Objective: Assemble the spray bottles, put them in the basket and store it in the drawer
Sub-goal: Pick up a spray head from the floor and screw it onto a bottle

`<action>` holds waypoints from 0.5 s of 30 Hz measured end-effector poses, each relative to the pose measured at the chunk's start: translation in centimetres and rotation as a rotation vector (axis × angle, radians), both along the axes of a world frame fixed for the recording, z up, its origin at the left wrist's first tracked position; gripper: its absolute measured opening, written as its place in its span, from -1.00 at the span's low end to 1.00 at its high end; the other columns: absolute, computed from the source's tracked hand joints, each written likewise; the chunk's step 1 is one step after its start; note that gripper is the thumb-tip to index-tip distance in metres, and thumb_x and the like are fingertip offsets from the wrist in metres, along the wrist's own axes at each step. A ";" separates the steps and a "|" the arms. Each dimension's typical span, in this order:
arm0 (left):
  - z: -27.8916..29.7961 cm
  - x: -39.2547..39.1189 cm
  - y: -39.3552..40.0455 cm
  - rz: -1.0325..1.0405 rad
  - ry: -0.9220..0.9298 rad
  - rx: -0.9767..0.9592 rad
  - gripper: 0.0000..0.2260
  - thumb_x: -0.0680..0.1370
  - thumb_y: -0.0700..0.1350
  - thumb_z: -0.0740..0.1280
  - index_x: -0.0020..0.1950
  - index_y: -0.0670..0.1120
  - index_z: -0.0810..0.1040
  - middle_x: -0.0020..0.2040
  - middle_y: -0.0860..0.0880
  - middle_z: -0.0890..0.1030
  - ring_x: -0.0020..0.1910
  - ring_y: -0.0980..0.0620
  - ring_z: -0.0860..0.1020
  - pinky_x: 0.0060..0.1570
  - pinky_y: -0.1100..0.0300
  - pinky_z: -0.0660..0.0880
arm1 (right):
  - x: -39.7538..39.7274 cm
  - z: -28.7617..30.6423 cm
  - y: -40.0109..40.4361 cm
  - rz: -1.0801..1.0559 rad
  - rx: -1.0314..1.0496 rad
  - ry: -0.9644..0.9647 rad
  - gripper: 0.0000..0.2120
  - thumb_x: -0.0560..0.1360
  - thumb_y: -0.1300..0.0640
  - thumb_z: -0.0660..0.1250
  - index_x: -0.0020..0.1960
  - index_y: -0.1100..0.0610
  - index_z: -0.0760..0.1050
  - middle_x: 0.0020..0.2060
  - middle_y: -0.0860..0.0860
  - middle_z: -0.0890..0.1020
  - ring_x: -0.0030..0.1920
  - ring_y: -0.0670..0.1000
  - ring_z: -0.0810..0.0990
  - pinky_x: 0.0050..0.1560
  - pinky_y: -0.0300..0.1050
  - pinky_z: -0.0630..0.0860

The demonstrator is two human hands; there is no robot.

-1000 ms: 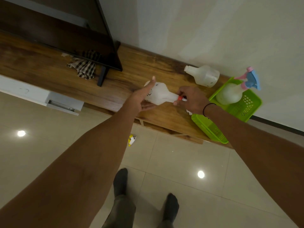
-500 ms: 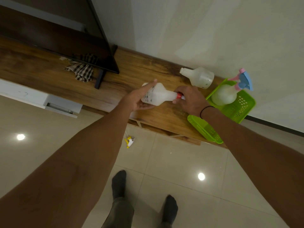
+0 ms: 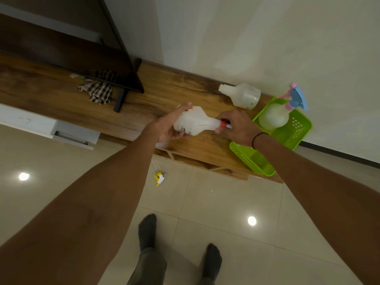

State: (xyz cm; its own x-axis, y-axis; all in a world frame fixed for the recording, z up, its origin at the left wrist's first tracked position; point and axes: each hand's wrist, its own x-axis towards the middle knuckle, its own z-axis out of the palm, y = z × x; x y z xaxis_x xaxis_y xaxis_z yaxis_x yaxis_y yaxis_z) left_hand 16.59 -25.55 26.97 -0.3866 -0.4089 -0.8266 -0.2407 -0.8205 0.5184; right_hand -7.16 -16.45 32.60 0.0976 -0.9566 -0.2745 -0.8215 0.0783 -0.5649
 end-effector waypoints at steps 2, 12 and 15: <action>-0.5 0.8 0.4 0.042 0.085 -0.001 -0.25 0.38 0.18 0.60 0.47 -0.12 0.51 0.18 -0.22 0.73 0.02 -0.15 0.75 -0.28 0.10 0.70 | -0.5 -0.1 0.2 -0.022 0.086 -0.066 -0.77 0.50 0.12 0.53 0.08 0.25 0.68 -0.09 0.11 0.69 -0.03 0.11 0.63 0.04 -0.03 0.56; -0.4 -0.2 1.7 -0.012 -0.050 -0.005 -0.15 0.27 0.49 0.50 0.35 -0.04 0.56 0.01 -0.15 0.77 -0.08 -0.11 0.77 -0.35 0.13 0.66 | -0.4 -0.5 0.8 0.052 0.084 -0.032 -0.80 0.51 0.08 0.51 0.06 0.18 0.69 -0.14 0.03 0.67 -0.09 0.08 0.61 0.04 0.11 0.60; -0.9 -0.1 2.2 0.042 -0.046 -0.074 -0.26 0.35 0.35 0.55 0.38 -0.05 0.56 0.12 -0.16 0.73 -0.08 -0.05 0.75 -0.39 0.18 0.62 | -0.6 -0.5 0.7 0.020 0.169 -0.116 -0.84 0.52 0.11 0.51 0.03 0.18 0.70 -0.16 0.05 0.69 -0.11 0.03 0.62 0.05 0.01 0.60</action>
